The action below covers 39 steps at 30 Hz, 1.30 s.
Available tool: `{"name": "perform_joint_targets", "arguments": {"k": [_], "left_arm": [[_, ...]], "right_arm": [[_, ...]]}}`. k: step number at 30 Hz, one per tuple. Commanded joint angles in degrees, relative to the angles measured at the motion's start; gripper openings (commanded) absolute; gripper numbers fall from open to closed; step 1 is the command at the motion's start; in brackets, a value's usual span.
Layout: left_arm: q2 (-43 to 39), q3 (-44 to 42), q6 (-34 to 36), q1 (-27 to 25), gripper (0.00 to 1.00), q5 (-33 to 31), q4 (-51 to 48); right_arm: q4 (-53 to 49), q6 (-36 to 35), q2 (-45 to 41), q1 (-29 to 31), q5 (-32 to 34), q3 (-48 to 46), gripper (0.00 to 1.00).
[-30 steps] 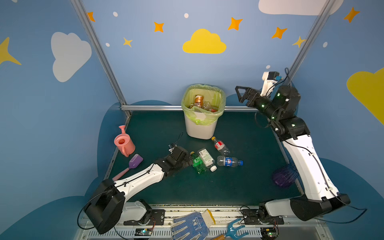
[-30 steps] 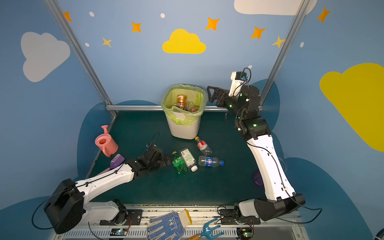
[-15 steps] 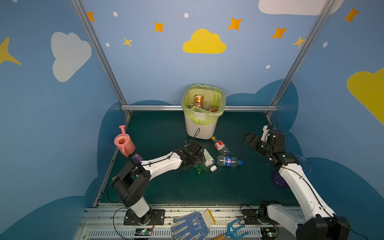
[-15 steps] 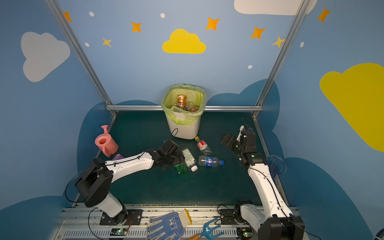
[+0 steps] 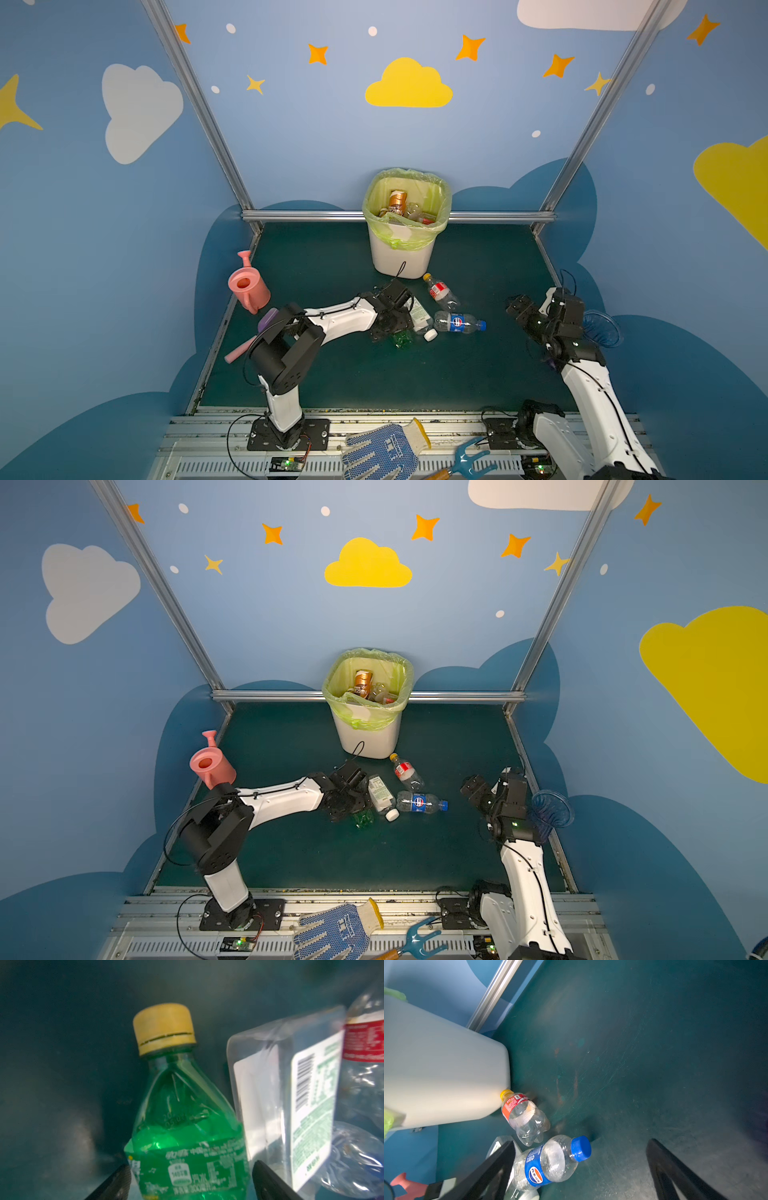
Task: Throw the plastic bottles in the bin
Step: 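Grasp the green soda bottle with the left gripper and lift it, then swing the green bottle over the bin and release it with the left gripper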
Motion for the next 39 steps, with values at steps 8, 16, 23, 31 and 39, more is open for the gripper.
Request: {"name": "perform_joint_targets", "arguments": {"k": [8, 16, 23, 31, 39], "left_arm": [[3.4, 0.2, -1.5, 2.1, 0.78, 3.2, 1.7], [4.7, -1.0, -1.0, 4.1, 0.67, 7.8, 7.5], [1.6, -2.8, 0.5, 4.7, 0.54, 8.0, 8.8], [-14.8, 0.7, 8.9, 5.4, 0.54, -4.1, -2.5], [-36.9, 18.2, 34.3, 10.8, 0.61, -25.2, -2.0]], "right_arm": [[0.1, 0.6, 0.5, -1.9, -2.8, 0.0, 0.98], [-0.7, 1.1, -0.5, -2.4, -2.9, -0.6, 0.98], [-1.1, 1.8, -0.8, -2.7, -2.8, -0.4, 0.98], [-0.6, 2.7, -0.6, -2.7, -3.1, 0.5, 0.98], [0.3, 2.9, 2.5, -2.7, -5.8, 3.9, 0.98]]}}
